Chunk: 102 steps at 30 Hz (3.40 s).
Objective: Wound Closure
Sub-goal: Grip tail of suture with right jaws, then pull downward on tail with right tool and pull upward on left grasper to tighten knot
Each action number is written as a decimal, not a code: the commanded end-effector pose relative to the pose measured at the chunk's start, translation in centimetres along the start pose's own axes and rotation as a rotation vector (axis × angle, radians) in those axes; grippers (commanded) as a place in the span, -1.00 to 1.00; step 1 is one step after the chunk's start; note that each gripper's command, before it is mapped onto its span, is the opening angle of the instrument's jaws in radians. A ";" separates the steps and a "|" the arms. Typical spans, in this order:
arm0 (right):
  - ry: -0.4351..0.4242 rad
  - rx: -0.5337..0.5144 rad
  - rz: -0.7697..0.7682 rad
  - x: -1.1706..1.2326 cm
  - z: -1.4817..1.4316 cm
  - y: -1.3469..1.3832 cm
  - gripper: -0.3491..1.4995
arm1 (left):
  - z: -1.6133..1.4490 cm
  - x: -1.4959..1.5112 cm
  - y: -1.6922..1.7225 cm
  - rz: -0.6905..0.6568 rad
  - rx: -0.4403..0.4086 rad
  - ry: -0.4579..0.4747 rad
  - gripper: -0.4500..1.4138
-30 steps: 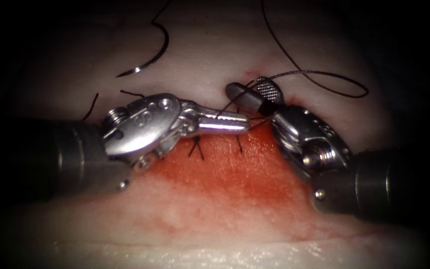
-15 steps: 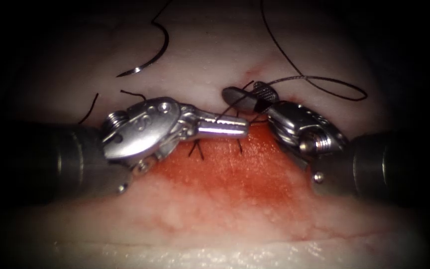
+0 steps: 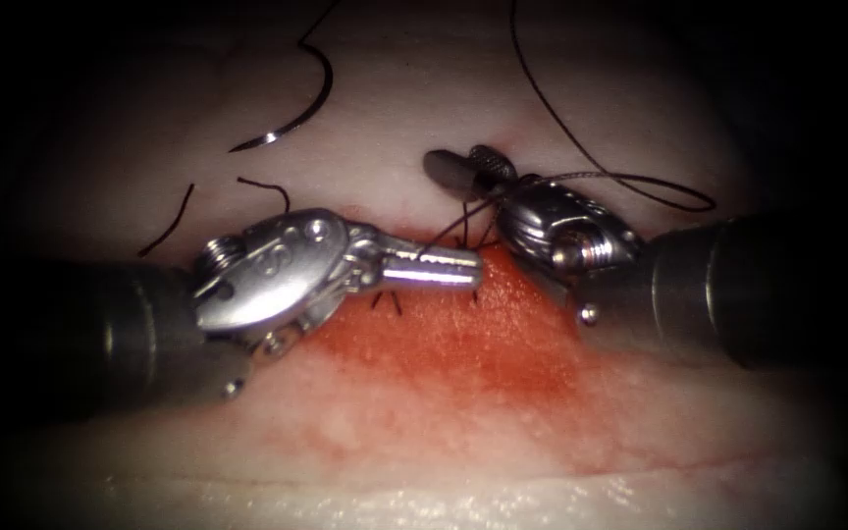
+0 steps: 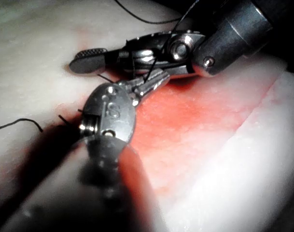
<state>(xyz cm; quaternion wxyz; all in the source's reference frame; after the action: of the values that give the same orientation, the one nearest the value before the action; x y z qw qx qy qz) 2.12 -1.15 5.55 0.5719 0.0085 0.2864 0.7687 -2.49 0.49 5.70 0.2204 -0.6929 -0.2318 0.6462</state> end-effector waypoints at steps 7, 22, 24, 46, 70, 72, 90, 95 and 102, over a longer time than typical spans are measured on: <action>-0.021 -0.022 -0.158 -0.09 0.03 -0.04 -1.00 | 0.04 -0.05 -0.03 0.000 -0.005 0.001 -1.00; 0.123 0.058 -0.249 0.03 -0.20 -0.10 -1.00 | -0.05 0.01 -0.19 0.000 0.006 0.000 -1.00; 0.157 0.095 -0.262 0.08 -0.30 -0.14 -1.00 | -0.09 0.02 -0.25 -0.006 0.015 -0.001 -1.00; 0.290 0.242 -0.372 -0.20 -1.02 -0.28 -1.00 | -0.47 0.21 -1.45 -0.016 0.180 -0.036 -1.00; 0.285 0.275 -0.426 -0.59 -1.24 -0.24 -1.00 | -0.15 0.41 -2.31 0.039 0.285 -0.105 -1.00; 0.285 0.275 -0.427 -0.61 -1.25 -0.24 -1.00 | -0.12 0.42 -2.37 0.056 0.299 -0.107 -1.00; 0.283 0.274 -0.444 -0.77 -1.28 -0.21 -1.00 | 0.01 0.68 -3.11 0.144 0.422 -0.099 -1.00; 0.262 0.271 -0.453 -0.83 -1.28 -0.19 -1.00 | 0.05 0.67 -3.22 0.171 0.430 -0.087 -1.00; 0.230 0.261 -0.465 -0.92 -1.28 -0.16 -1.00 | 0.04 0.61 -3.24 0.182 0.427 -0.092 -1.00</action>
<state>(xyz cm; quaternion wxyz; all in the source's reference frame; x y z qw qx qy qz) 2.08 -2.43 4.64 0.6904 -0.0723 0.4397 0.5699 -2.55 3.38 7.13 0.2923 -0.6175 -0.0370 0.7293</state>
